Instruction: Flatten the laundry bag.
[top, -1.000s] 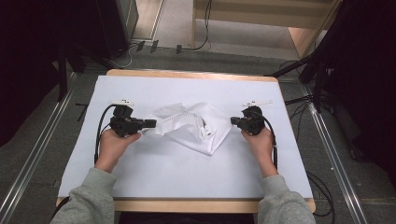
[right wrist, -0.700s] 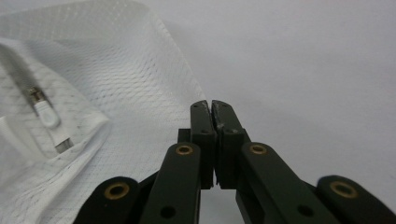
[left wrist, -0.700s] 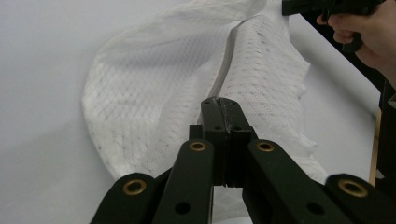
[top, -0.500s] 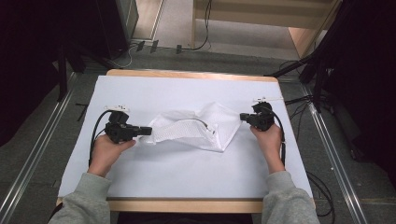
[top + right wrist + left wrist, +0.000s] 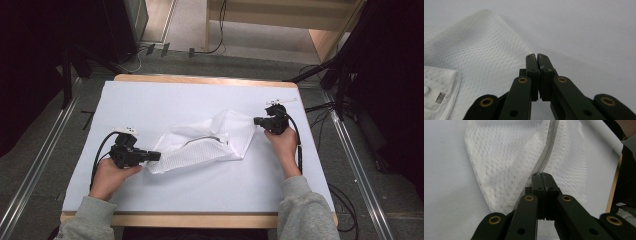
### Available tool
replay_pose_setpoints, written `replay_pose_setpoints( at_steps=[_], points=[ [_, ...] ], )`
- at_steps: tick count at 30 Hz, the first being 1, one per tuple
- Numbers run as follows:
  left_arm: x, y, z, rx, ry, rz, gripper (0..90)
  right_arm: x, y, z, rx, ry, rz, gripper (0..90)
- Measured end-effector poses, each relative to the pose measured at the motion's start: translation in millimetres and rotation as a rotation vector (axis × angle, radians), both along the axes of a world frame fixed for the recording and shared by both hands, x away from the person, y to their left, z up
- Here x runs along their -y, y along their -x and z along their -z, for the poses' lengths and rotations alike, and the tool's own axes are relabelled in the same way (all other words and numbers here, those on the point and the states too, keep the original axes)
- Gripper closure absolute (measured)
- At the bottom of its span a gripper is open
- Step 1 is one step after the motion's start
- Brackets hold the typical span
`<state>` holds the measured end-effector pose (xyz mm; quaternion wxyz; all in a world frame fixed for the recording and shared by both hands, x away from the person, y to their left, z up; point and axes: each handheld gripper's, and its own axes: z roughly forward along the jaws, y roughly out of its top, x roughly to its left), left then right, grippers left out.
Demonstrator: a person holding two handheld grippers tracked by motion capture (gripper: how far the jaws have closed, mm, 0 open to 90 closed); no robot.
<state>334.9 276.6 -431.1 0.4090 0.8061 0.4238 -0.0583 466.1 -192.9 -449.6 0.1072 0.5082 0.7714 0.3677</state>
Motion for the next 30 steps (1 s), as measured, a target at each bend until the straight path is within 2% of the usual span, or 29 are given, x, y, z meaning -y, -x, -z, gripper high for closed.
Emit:
replay_pose_setpoints(
  at_steps=[2, 3, 4, 5, 8, 9, 10, 13, 16, 18, 22, 23, 27, 30],
  points=[
    [-2.4, 2.0, -0.5, 0.010, 0.003, 0.001, 88.6, -1.7, -0.8, 0.2, -0.001, 0.000, 0.000, 89.3],
    [-3.6, 3.2, -1.5, 0.023, 0.012, -0.007, 84.6, -4.6, -2.0, 0.2, -0.001, -0.005, -0.007, 85.9],
    [-6.5, 4.4, -5.9, 0.053, 0.003, -0.014, 82.2, -5.7, -2.1, -0.4, 0.002, 0.001, -0.012, 84.7],
    [-6.5, 4.4, -5.9, 0.053, 0.003, -0.014, 79.5, -7.0, -1.7, -1.4, 0.003, 0.001, -0.015, 82.7],
    [-7.7, 3.3, -12.9, 0.116, -0.015, -0.034, 74.6, -9.3, 0.6, -4.4, 0.013, 0.003, -0.026, 79.1],
    [-7.8, 1.0, -14.1, 0.126, -0.019, -0.034, 73.0, -10.2, 2.4, -6.4, 0.013, 0.007, -0.032, 78.0],
    [-6.2, -5.3, -14.1, 0.128, -0.020, -0.037, 69.0, -12.3, 6.4, -9.6, 0.018, -0.002, -0.042, 76.4],
    [-1.2, -16.0, -13.4, 0.137, -0.056, -0.041, 65.6, -16.1, 14.3, -12.3, 0.025, -0.015, -0.067, 74.9],
    [2.1, -22.0, -12.9, 0.147, -0.053, -0.036, 61.8, -19.2, 19.9, -12.9, 0.027, -0.012, -0.082, 73.5],
    [5.6, -29.2, -11.8, 0.134, -0.033, -0.024, 57.7, -23.8, 28.0, -13.1, 0.030, -0.006, -0.113, 70.8],
    [12.9, -40.8, -10.3, 0.123, -0.042, -0.007, 52.1, -26.6, 35.2, -15.6, 0.038, -0.005, -0.130, 68.6],
    [16.9, -48.4, -10.0, 0.116, -0.037, -0.002, 48.7, -28.3, 41.0, -17.6, 0.045, -0.019, -0.141, 67.9],
    [23.5, -59.2, -10.3, 0.125, -0.038, 0.002, 47.3, -33.0, 49.6, -17.8, 0.040, -0.023, -0.167, 67.8],
    [29.2, -68.5, -10.5, 0.134, -0.058, 0.020, 47.0, -38.1, 55.9, -17.2, 0.034, -0.022, -0.184, 67.8]
  ],
)
